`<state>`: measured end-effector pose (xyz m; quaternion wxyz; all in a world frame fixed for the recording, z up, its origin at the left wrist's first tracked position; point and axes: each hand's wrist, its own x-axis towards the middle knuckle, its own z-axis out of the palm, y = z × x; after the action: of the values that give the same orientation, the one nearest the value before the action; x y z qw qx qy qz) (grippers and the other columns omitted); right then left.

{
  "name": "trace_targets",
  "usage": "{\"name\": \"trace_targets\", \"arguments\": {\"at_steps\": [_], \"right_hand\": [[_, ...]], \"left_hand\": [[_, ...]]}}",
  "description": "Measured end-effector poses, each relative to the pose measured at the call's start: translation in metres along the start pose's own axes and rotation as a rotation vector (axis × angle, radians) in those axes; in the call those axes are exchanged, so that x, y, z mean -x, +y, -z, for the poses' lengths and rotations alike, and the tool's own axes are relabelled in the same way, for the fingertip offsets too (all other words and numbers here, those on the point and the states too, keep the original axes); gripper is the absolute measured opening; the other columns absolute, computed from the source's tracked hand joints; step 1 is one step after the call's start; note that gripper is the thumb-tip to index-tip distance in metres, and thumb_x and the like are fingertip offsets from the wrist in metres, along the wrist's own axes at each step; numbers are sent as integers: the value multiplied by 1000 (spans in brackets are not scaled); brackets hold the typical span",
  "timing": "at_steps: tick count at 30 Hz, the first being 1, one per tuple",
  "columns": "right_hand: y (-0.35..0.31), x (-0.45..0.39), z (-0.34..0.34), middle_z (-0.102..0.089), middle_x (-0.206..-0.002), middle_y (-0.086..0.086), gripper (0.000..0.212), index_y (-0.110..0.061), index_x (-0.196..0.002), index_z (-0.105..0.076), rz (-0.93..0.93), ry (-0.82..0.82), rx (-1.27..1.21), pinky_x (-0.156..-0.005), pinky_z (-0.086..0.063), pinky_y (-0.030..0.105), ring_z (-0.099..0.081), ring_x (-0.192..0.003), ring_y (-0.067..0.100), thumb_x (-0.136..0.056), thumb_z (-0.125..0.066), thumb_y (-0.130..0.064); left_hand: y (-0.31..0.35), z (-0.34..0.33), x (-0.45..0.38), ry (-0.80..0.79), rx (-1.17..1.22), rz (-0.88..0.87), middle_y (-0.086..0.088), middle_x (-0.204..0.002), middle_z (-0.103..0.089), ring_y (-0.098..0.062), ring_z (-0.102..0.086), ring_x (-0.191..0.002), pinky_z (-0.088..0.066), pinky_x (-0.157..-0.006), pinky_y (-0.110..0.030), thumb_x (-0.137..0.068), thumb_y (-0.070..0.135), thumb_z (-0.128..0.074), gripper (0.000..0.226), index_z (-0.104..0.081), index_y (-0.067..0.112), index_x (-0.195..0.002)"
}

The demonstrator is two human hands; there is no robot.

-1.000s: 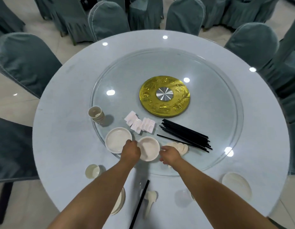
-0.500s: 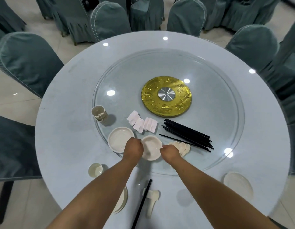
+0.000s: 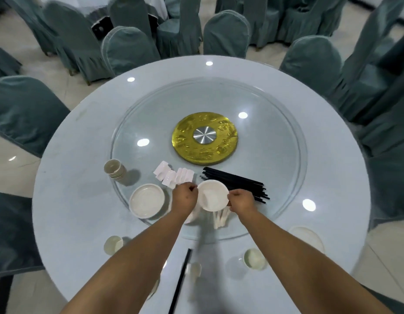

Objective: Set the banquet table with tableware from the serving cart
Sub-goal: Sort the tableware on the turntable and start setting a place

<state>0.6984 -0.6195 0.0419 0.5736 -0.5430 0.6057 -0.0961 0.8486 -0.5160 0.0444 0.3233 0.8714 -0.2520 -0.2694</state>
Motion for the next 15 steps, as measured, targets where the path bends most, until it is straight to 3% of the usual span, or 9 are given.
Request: {"name": "trace_targets", "arguments": {"at_steps": [5, 11, 15], "right_hand": [[36, -13, 88, -71, -84, 6, 29, -24, -67, -65, -25, 140, -40, -86, -57, 50, -71, -89, 31, -86, -58, -3], [96, -15, 183, -71, -80, 6, 21, -20, -76, -67, -141, 311, -121, -85, -58, 49, -71, -87, 31, -86, -58, -4], [135, -9, 223, -68, -82, 4, 20, -15, -84, -69, -216, 379, -127, -84, -58, 46, -68, -89, 32, -88, -54, -2]], "left_hand": [[54, -71, 16, -126, 78, -22, -5, -83, -73, -25, -68, -83, -55, -79, -35, -91, 19, -55, 20, -75, 15, -90], [92, -149, 38, -286, 73, -38, -8, -82, -72, -27, -69, -84, -54, -77, -35, -94, 19, -53, 21, -72, 12, -91], [107, -191, 51, -446, 69, 1, -17, -80, -68, -29, -67, -76, -57, -79, -45, -93, 16, -52, 24, -68, 0, -84]]}}
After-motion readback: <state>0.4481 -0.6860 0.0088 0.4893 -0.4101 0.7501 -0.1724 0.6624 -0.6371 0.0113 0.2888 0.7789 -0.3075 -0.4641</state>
